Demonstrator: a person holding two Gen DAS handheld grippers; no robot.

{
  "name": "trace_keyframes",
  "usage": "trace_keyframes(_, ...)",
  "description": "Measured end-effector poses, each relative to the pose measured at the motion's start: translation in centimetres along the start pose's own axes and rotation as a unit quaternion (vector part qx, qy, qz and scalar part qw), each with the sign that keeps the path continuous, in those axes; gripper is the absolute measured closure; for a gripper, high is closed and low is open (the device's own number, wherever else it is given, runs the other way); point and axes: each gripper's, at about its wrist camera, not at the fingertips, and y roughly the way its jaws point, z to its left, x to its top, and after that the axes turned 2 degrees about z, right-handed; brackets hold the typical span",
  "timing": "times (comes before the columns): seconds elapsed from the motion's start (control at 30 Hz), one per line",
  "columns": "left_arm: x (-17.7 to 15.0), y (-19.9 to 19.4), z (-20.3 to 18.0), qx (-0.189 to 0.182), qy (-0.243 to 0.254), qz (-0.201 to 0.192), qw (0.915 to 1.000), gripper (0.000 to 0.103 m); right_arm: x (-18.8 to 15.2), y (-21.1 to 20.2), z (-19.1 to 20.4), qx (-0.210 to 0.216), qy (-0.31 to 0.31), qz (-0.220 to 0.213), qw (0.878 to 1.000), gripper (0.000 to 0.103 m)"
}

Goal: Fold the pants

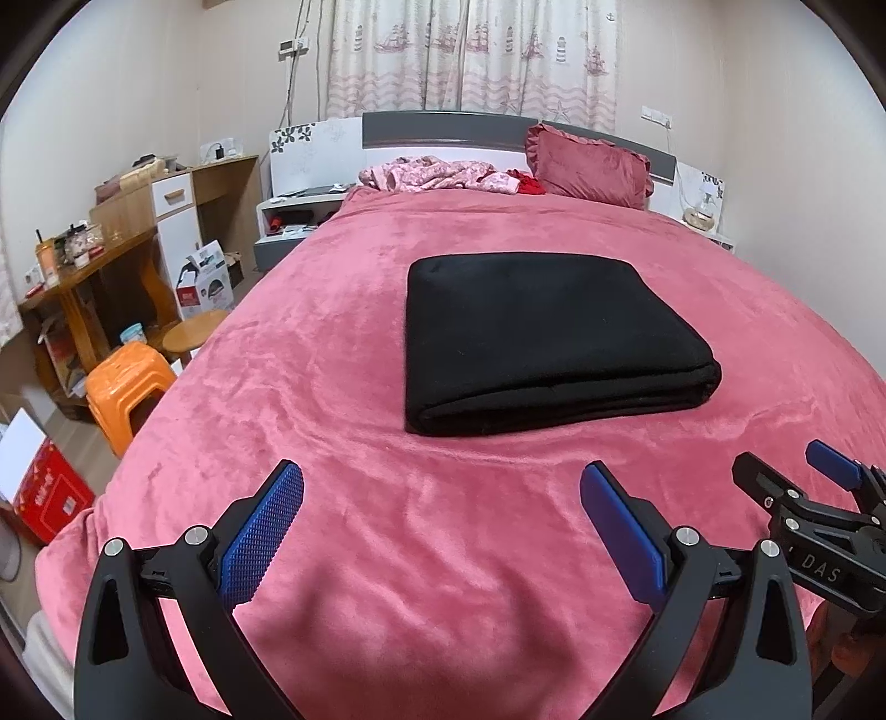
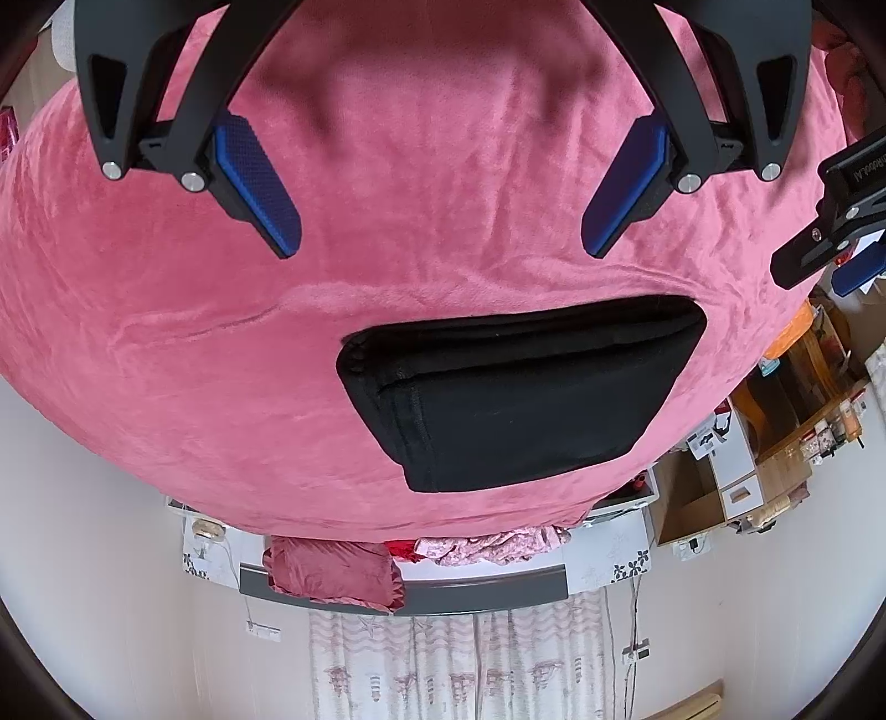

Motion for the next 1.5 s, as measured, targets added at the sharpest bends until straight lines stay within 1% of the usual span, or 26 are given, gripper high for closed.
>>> trace_keyframes(0.23, -0.03, 0.19, -0.14, 0.001, 0.002, 0.006, 1.0, 0.004, -0.04, 0.12, -0.06, 0.0, 0.003, 0.003, 1.0, 0.002)
trace_keyframes(1.13, -0.36, 0.38, 0.25, 0.004, -0.002, 0.008, 1.0, 0.004, -0.1, 0.48, -0.26, 0.004, -0.002, 0.004, 1.0, 0.002)
trace_keyframes(1.5, -0.72, 0.84, 0.3, 0.005, -0.002, 0.025, 0.9997, 0.004, -0.06, 0.56, -0.44, 0.004, -0.004, 0.006, 1.0, 0.002)
